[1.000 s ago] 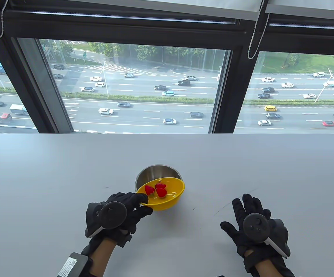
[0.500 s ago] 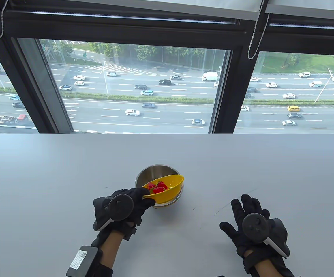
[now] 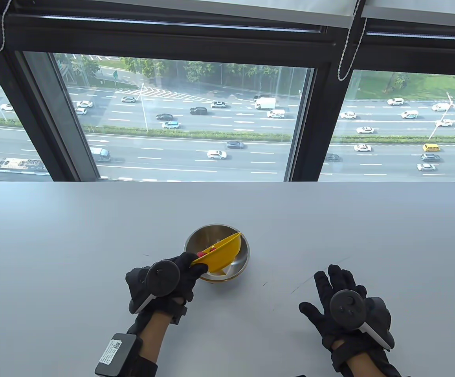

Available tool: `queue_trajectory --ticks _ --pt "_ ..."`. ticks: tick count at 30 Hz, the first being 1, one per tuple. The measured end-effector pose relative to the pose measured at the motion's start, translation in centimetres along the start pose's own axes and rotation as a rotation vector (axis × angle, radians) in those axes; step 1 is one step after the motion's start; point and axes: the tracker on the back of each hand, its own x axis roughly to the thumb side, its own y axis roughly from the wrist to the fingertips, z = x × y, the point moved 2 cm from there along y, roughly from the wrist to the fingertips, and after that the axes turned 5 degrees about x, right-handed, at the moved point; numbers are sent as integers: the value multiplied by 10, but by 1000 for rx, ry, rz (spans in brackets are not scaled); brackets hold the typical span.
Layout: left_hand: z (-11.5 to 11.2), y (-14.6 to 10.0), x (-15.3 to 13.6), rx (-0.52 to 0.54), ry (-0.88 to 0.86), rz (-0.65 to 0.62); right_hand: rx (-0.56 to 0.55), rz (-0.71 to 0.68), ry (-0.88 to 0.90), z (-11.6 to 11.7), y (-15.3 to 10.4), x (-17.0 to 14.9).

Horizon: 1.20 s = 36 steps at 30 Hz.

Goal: Pour strawberries from bowl into mixing bowl

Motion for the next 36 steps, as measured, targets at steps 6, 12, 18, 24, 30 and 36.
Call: queue_trajectory --ticks 6,12,18,24,30,36 --pt "-4 0 -9 -27 -40 57 1 2 3 0 0 0" --pt "-7 0 -11 -43 -49 70 11 0 14 0 0 0" --pt "-9 1 -17 -54 -148 138 25 -1 33 1 1 1" --pt "-11 1 -26 -64 -271 238 27 0 35 1 1 0" --pt "-14 -1 -33 -76 -371 321 31 0 36 1 1 1" --pt "-14 -2 -36 -64 -509 387 34 0 35 1 1 1"
